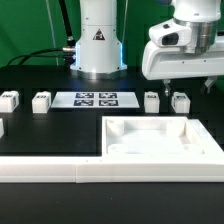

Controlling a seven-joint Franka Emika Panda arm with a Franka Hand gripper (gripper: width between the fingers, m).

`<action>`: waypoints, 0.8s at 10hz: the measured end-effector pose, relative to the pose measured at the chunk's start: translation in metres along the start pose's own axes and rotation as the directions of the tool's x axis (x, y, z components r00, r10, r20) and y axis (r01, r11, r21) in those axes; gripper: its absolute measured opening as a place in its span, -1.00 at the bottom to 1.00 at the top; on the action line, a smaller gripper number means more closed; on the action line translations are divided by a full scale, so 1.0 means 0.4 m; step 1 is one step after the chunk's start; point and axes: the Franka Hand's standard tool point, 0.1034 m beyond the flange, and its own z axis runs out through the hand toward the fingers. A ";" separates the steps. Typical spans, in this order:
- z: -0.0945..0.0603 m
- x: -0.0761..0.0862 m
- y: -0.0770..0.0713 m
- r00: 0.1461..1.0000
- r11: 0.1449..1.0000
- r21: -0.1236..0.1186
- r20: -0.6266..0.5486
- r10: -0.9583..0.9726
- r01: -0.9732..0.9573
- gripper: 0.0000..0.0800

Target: Assemble square table

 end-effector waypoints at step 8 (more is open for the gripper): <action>0.018 -0.021 0.015 0.889 0.999 -0.036 0.457 0.031 -0.016 0.62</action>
Offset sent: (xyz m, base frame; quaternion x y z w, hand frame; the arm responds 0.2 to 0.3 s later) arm 0.0000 0.0000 0.0000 0.0000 -0.1296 0.0000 0.9916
